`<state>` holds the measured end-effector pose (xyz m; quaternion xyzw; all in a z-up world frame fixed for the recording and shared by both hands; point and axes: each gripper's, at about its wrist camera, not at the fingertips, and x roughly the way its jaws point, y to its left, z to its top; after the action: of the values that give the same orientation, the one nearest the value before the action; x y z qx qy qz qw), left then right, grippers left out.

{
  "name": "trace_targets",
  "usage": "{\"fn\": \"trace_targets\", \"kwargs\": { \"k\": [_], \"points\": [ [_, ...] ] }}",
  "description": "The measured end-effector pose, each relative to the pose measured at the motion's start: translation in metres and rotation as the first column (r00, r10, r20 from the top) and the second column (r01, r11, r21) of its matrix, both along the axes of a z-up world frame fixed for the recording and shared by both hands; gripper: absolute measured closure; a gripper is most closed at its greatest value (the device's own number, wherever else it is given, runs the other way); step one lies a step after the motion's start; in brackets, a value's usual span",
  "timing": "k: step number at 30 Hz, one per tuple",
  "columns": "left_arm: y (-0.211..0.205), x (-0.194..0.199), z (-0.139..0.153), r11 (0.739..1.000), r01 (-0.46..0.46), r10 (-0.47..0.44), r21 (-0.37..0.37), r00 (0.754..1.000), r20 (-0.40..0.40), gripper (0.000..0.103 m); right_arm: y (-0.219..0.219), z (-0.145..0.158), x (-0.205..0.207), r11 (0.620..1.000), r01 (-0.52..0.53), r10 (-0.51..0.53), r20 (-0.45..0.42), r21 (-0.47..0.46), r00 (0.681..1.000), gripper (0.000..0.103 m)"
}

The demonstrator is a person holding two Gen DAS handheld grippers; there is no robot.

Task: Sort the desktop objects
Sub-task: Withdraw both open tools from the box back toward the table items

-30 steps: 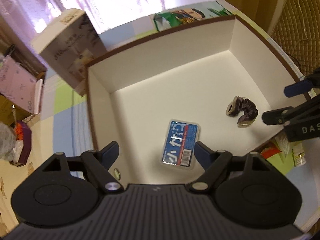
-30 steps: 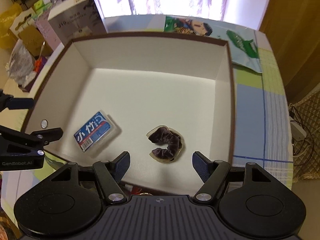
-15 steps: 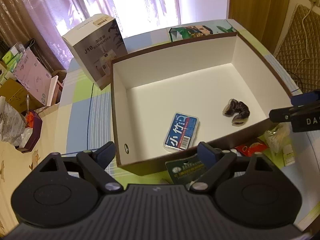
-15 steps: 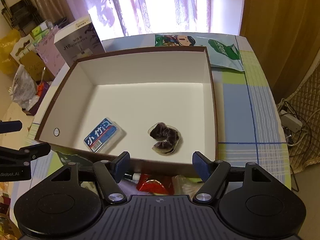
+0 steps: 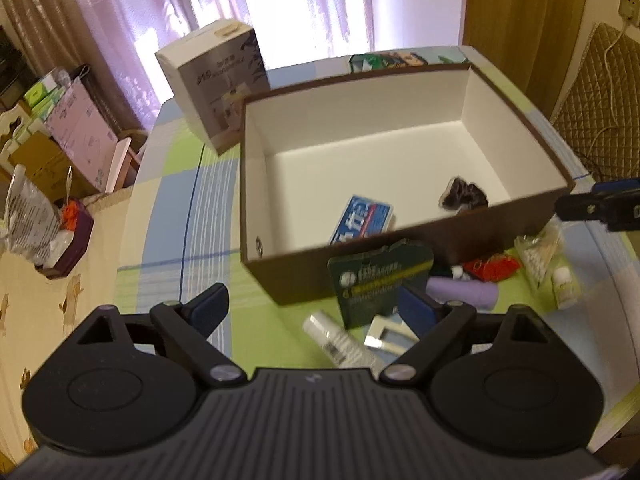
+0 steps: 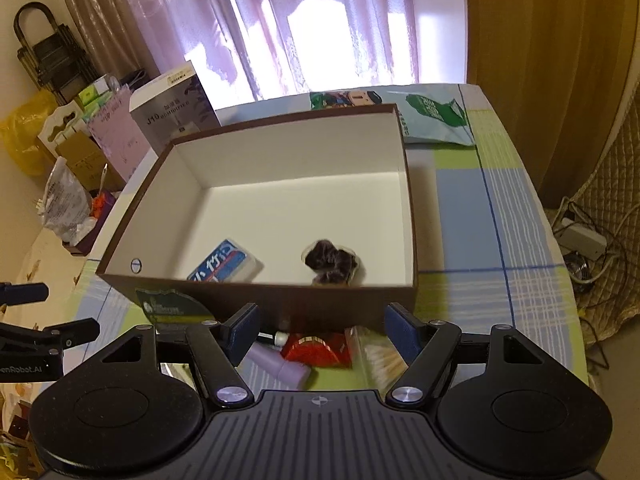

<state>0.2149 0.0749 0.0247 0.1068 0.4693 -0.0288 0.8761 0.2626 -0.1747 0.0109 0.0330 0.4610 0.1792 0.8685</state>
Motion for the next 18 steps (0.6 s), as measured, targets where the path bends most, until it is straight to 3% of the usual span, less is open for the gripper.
{"fn": "trace_targets", "kwargs": {
  "k": [18],
  "points": [
    [0.008, -0.040, -0.045, 0.999, -0.044, 0.045, 0.009, 0.992, -0.117, 0.014, -0.017, -0.038, -0.046, 0.999, -0.025, 0.024, -0.051, -0.022, 0.998, 0.028]
  ]
}}
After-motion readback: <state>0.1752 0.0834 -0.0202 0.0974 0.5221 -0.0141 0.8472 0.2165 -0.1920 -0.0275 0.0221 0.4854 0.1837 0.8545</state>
